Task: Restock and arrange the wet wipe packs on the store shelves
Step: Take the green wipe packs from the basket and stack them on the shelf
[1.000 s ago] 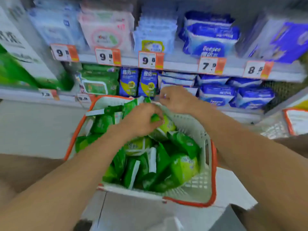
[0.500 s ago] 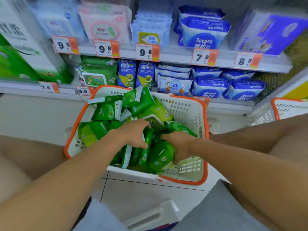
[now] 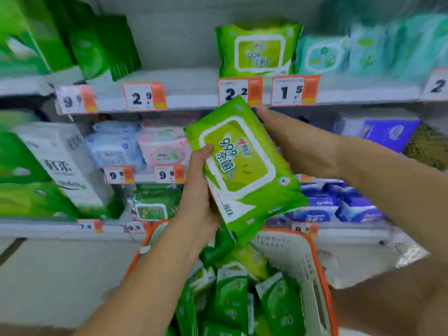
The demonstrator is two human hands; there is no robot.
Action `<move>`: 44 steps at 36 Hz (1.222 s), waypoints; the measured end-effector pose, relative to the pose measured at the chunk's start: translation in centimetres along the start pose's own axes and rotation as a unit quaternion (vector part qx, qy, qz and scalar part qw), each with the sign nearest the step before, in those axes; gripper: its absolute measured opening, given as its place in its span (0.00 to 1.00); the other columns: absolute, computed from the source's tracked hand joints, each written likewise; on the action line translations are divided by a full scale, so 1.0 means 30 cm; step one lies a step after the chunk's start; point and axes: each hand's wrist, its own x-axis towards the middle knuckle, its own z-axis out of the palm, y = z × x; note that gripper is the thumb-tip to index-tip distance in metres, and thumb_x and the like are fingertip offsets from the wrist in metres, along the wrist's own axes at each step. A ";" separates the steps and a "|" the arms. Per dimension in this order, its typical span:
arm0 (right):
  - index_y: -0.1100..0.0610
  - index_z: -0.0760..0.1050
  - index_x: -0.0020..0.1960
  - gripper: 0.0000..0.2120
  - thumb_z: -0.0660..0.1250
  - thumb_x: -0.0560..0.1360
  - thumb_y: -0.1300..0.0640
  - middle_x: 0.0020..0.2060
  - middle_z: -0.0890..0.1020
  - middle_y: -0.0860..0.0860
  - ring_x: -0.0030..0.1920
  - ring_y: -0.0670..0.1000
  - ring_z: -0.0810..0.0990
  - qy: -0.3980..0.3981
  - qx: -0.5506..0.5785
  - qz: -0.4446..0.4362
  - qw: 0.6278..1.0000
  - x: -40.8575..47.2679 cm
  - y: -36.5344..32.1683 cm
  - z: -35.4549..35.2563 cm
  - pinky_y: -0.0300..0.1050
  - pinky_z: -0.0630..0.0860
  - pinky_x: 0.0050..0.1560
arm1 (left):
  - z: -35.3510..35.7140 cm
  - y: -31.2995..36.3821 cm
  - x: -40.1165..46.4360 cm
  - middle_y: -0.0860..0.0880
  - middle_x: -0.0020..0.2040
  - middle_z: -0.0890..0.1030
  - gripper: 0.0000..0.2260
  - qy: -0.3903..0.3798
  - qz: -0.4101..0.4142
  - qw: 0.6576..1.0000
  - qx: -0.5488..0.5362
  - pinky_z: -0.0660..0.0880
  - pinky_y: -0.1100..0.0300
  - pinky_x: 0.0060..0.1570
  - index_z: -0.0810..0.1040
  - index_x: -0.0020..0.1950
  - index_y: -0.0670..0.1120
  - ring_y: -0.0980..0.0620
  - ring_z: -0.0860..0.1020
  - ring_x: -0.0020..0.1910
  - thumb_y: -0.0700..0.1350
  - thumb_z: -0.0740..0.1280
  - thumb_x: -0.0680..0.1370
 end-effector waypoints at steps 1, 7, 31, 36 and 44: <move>0.53 0.76 0.67 0.35 0.72 0.67 0.34 0.65 0.79 0.58 0.65 0.63 0.77 -0.018 -0.011 -0.003 1.000 -0.001 -0.024 -0.005 0.63 0.69 0.70 | 0.019 0.021 0.018 0.42 0.60 0.83 0.21 -0.002 0.018 1.000 -0.007 0.73 0.41 0.64 0.79 0.66 0.48 0.41 0.80 0.60 0.56 0.63 0.77; 0.51 0.77 0.65 0.31 0.81 0.64 0.55 0.55 0.85 0.55 0.55 0.60 0.84 -0.021 -0.003 -0.039 0.999 0.009 -0.015 -0.020 0.63 0.77 0.61 | 0.056 0.072 0.114 0.43 0.62 0.81 0.30 0.024 0.076 0.996 0.032 0.74 0.38 0.62 0.72 0.71 0.47 0.41 0.80 0.61 0.51 0.74 0.71; 0.37 0.71 0.71 0.42 0.84 0.60 0.48 0.49 0.81 0.33 0.44 0.33 0.79 0.029 -0.630 -0.174 0.756 0.486 -0.627 -0.470 0.28 0.74 0.40 | 0.227 0.520 0.753 0.54 0.55 0.83 0.31 0.050 0.202 0.752 0.625 0.79 0.54 0.57 0.75 0.64 0.52 0.54 0.82 0.52 0.62 0.77 0.66; 0.38 0.56 0.78 0.48 0.79 0.66 0.44 0.73 0.69 0.42 0.67 0.46 0.72 0.021 -0.643 -0.211 0.736 0.521 -0.533 -0.493 0.38 0.69 0.66 | 0.238 0.531 0.767 0.56 0.53 0.77 0.37 0.032 0.186 0.763 0.618 0.78 0.59 0.51 0.59 0.70 0.49 0.55 0.79 0.53 0.53 0.77 0.69; 0.38 0.55 0.79 0.38 0.62 0.73 0.30 0.76 0.66 0.44 0.74 0.52 0.67 0.133 -0.659 -0.257 0.694 0.539 -0.491 -0.428 0.46 0.65 0.70 | 0.216 0.513 0.746 0.52 0.56 0.78 0.31 0.063 0.259 0.754 0.600 0.77 0.61 0.47 0.63 0.71 0.46 0.53 0.79 0.53 0.51 0.75 0.74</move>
